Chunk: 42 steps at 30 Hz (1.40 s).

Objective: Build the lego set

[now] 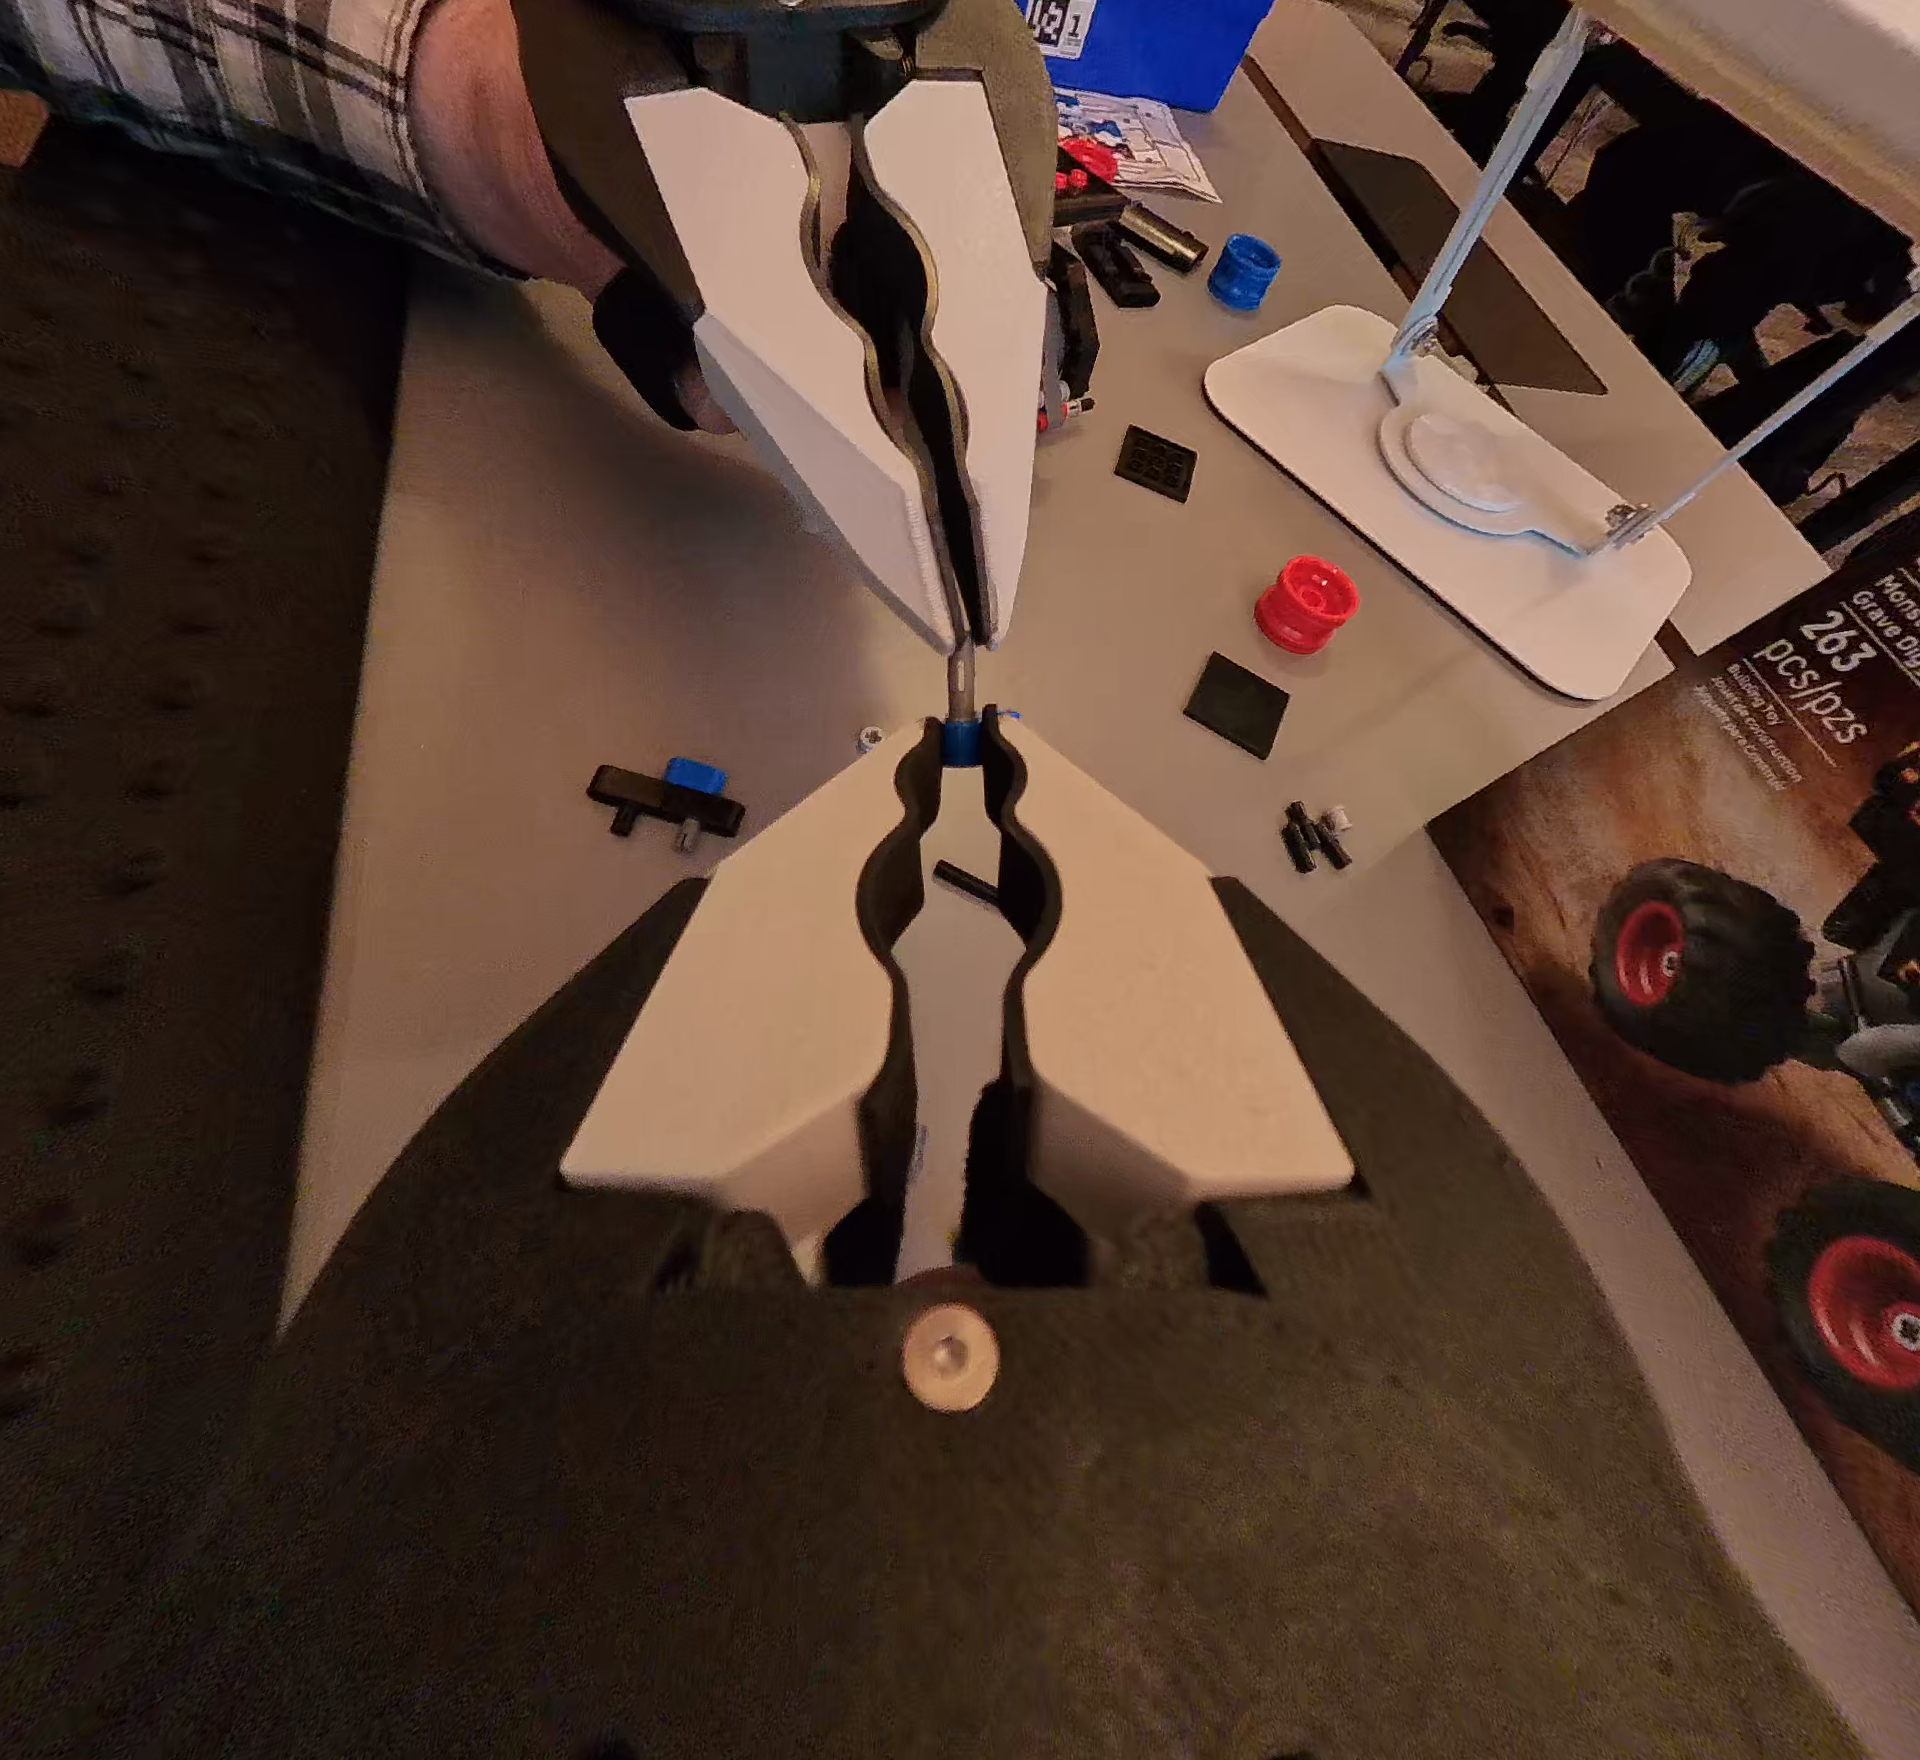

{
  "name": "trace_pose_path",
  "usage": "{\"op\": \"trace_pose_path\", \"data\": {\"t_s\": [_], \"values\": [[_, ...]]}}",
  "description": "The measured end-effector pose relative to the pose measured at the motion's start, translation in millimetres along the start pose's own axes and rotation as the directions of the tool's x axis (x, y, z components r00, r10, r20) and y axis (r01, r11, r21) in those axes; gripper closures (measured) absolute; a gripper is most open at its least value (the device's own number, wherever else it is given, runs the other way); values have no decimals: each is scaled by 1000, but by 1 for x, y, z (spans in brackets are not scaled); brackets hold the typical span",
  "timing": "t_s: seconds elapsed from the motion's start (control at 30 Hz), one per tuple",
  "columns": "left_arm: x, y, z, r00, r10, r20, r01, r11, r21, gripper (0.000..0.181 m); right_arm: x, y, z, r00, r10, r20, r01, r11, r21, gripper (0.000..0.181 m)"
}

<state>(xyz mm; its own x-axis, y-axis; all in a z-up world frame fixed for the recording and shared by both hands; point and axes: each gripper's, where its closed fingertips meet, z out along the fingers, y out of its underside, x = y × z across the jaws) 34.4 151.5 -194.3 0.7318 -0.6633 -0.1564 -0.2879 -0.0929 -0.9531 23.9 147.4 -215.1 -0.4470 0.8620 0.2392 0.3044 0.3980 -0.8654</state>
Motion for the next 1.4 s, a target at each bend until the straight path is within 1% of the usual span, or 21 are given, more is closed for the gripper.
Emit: {"op": "trace_pose_path", "data": {"t_s": [0.2,0.4,0.53,0.6,0.67,0.8,1.03,1.17,1.3,1.33,1.4], "values": [[-1,1,-3,1000,-16,-18,16,1000,2,181,0,-2,-2,1000,19,17,-19,1000,16,177],[1,13,-5,999,-10,-48,7,998,-60,181,-5,4,-1,999,17,47,-16,1000,-17,177],[8,30,-2,996,48,-75,-59,985,-163,181,-13,18,6,996,16,86,-8,995,-101,177],[10,46,0,991,112,-78,-128,958,-256,177,-19,30,11,994,14,112,4,987,-163,176],[17,55,2,981,169,-97,-191,930,-315,178,-25,37,14,989,27,146,3,979,-202,176],[27,71,4,972,181,-151,-226,894,-387,179,-34,48,20,981,50,188,0,966,-258,176],[29,88,3,972,149,-181,-217,868,-447,181,-35,50,26,983,45,178,5,963,-269,176],[27,94,3,975,135,-179,-204,862,-463,181,-31,49,23,984,60,166,-15,966,-259,173],[25,94,3,976,126,-176,-195,864,-465,181,-27,48,16,985,66,161,-25,969,-246,168],[25,94,3,977,126,-174,-194,865,-463,181,-23,46,12,987,72,145,-36,972,-233,168],[23,93,3,978,130,-163,-192,866,-462,174,-7,41,-2,991,97,90,-79,979,-190,168]]}}
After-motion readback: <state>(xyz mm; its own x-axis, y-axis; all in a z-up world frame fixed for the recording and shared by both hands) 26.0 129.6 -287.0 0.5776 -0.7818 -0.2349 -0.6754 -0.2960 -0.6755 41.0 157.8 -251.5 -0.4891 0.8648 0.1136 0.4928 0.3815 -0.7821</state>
